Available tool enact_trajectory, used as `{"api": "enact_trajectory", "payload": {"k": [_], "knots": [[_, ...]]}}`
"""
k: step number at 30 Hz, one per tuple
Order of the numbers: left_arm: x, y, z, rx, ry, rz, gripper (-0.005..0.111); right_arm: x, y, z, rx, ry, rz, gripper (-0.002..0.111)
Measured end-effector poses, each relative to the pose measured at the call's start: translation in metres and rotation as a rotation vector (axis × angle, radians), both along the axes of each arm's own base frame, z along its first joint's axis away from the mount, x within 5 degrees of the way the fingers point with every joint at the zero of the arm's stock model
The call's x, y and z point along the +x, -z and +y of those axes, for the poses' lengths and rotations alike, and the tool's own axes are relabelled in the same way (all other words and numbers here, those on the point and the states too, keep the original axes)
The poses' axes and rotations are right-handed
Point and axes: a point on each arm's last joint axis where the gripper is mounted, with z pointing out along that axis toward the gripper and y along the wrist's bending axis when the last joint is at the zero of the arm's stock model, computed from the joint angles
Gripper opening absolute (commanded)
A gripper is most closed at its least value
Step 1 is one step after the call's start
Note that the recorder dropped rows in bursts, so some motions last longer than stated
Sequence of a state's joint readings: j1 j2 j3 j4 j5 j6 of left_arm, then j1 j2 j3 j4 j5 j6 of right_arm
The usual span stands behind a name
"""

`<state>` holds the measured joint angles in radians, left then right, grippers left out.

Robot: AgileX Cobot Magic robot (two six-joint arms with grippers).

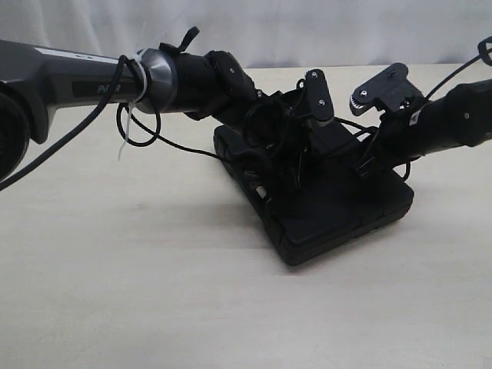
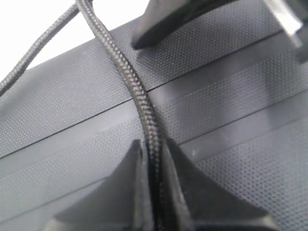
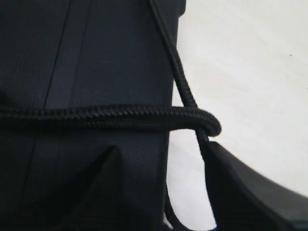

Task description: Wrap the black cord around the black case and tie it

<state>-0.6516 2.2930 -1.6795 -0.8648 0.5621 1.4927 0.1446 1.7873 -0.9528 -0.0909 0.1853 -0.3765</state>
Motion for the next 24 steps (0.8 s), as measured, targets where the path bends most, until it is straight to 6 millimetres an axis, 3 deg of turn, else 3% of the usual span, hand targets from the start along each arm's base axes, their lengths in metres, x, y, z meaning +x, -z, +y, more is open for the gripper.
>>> {"api": "enact_trajectory", "payload": {"k": [4,8,12,14,18,24], "knots": [[0.000,0.000,0.000,0.000,-0.002,-0.002,0.000,0.001,-0.021,0.000,0.011,0.021,0.012,0.050],[0.000,0.000,0.000,0.000,-0.002,-0.002,0.000,0.002,-0.062,0.003,0.100,0.064,-0.061,0.047],[0.000,0.000,0.000,0.000,-0.002,-0.002,0.000,0.024,-0.095,0.014,0.218,0.105,0.053,0.047],[0.000,0.000,0.000,0.000,-0.002,-0.002,0.000,0.040,-0.093,0.019,0.219,0.103,0.141,0.047],[0.000,0.000,0.000,0.000,-0.003,-0.003,0.000,0.074,-0.064,0.020,0.164,0.124,0.224,0.047],[0.001,0.000,0.000,-0.001,-0.004,-0.005,0.000,0.094,-0.023,0.018,0.079,0.119,0.314,0.047]]}}
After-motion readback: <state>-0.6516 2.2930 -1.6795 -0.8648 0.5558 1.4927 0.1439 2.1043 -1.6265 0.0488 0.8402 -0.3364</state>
